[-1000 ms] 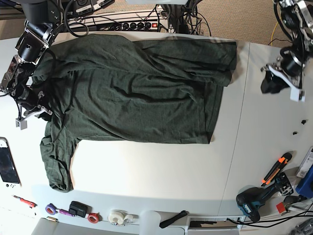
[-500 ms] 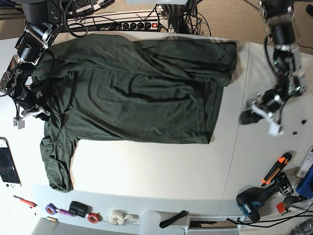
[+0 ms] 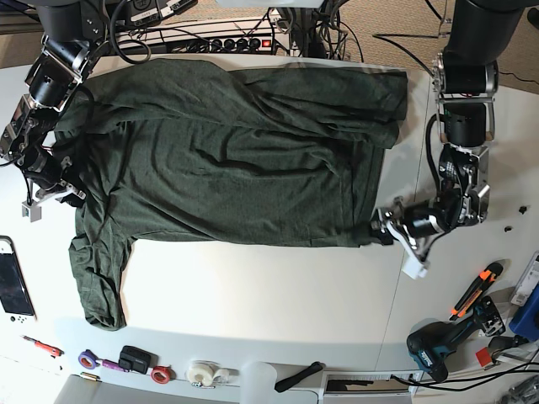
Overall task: Layout the t-shirt on the table in an organized manner, then fold the t-shirt properly
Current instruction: 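Move the left gripper to the shirt's hem and grasp it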
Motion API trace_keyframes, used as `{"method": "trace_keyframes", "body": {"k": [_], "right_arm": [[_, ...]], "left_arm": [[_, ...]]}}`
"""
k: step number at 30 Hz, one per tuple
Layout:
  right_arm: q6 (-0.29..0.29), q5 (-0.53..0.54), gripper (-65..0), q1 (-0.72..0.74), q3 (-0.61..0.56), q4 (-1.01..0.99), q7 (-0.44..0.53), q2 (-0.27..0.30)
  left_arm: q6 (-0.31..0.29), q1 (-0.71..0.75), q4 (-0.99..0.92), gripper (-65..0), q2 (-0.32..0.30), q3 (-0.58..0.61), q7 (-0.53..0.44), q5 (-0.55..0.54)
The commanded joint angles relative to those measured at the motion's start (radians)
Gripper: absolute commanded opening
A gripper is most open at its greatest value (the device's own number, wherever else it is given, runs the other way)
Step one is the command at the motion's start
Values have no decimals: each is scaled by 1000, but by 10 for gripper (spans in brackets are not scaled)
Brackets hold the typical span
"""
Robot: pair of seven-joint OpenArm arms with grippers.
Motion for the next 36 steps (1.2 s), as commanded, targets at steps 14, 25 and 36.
{"method": "trace_keyframes", "body": {"k": [14, 25, 36], "right_arm": [[-8, -24, -650, 11, 1, 8, 3, -1], [-8, -35, -650, 11, 1, 8, 39, 0], [65, -20, -650, 11, 2, 8, 84, 0]], "left_arm": [[-2, 4, 2, -309, 60, 5, -15, 104], [65, 5, 2, -650, 68, 5, -120, 183], [-165, 5, 2, -650, 2, 4, -3, -160]]}}
